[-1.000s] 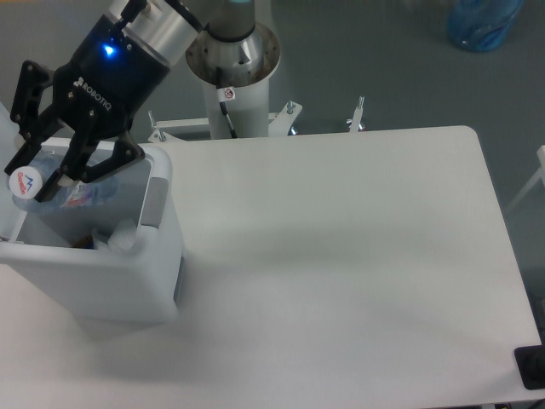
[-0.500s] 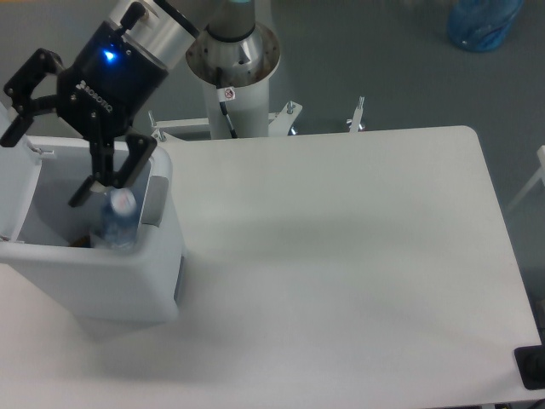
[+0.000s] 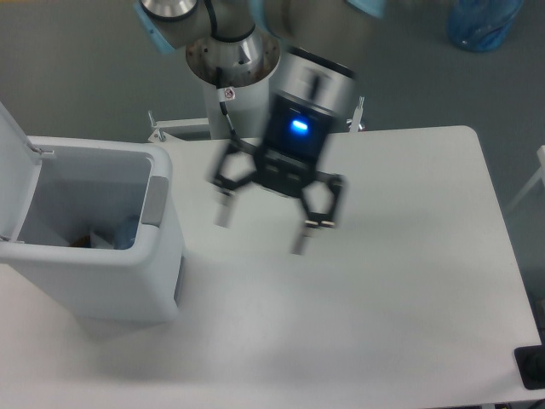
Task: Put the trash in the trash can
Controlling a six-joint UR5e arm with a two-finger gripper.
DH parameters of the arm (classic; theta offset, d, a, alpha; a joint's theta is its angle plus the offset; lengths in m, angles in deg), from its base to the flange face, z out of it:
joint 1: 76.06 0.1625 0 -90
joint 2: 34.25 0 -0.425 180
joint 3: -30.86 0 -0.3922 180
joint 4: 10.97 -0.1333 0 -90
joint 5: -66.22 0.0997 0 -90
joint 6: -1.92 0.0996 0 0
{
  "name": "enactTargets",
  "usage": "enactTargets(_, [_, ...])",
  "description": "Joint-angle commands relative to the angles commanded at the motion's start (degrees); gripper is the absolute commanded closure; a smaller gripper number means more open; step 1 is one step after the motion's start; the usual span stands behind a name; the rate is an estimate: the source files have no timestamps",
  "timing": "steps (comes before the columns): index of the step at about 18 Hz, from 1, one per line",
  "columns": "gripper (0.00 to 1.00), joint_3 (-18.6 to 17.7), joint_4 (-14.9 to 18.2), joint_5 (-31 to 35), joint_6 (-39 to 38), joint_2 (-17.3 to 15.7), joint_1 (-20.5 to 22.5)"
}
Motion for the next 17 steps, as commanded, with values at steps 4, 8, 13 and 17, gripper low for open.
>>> enactTargets(4, [0.00, 0.09, 0.09, 8.35, 5.18, 1.33, 3.78])
enactTargets(8, [0.00, -0.26, 0.79, 19.58, 15.01, 4.66, 5.90])
enactTargets(13, [0.00, 0.44, 4.91, 26.92, 26.72, 5.29, 6.95])
enactTargets(17, [0.00, 1.06, 5.97, 27.09, 28.14, 5.73, 6.87])
